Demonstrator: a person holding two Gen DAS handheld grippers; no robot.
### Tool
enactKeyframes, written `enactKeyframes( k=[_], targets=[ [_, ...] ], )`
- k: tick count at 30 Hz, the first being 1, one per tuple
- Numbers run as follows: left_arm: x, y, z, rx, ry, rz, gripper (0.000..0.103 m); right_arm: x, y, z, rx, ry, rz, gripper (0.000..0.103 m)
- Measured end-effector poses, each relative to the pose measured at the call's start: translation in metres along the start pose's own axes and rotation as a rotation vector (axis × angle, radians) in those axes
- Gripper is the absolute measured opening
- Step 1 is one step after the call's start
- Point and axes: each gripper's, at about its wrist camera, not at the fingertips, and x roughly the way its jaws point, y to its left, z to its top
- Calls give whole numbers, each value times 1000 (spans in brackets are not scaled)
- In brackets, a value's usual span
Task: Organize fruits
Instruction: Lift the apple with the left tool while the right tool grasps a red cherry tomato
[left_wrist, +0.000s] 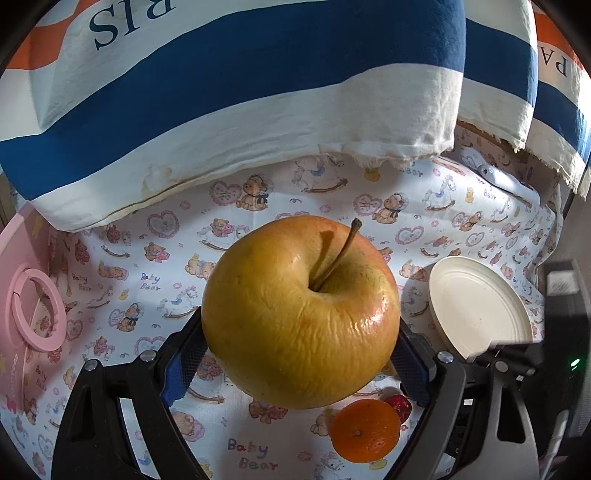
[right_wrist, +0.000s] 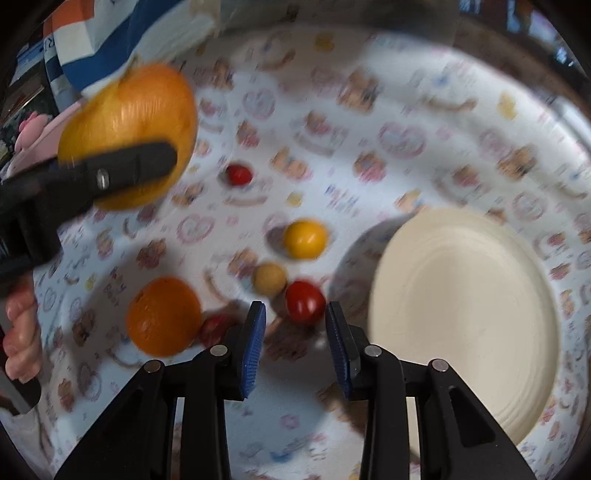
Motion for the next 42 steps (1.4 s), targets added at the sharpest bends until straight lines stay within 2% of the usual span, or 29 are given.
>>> enactKeyframes(
  k=[4, 9, 13, 24, 27, 29, 30, 31, 33, 37, 38, 40, 42],
  targets=[
    [-4, 2, 1, -6, -13, -4, 89, -9, 2, -2, 6, -25, 37, 10],
    [-9, 4, 2, -11, -26, -9, 89, -28, -2, -8, 38, -63, 79, 7],
    [-12, 3, 2, -10, -35, -13, 89, -39, -11, -10, 86, -98, 126, 7],
    [-21, 2, 2, 0, -62, -17, 89, -54, -24, -13, 143, -135, 171, 7],
    [-22, 1, 2, 6, -68, -12, 89, -49, -22, -12, 138, -153, 111, 7],
    [-21, 0, 2, 8, -66, -9, 89, -40, -17, -9, 126, -118, 77, 12],
    [-20, 0, 2, 8, -64, -8, 89, -37, -16, -8, 128, -103, 74, 22],
    [-18, 1, 1, 8, -60, -7, 89, -34, -14, -6, 130, -94, 73, 36],
    [-14, 3, 1, 8, -54, 5, 89, -31, -9, -2, 124, -92, 55, 51],
    [-6, 9, -1, -10, -33, 28, 89, -23, 0, 8, 119, -59, 1, 51],
    [-6, 11, -1, -16, -30, 28, 89, -21, 2, 9, 114, -51, -7, 48],
    [-6, 12, -1, -20, -31, 31, 89, -16, 7, 11, 100, -37, -24, 37],
    [-7, 12, -1, -18, -38, 32, 89, -9, 10, 12, 93, -19, -29, 34]
  ],
)
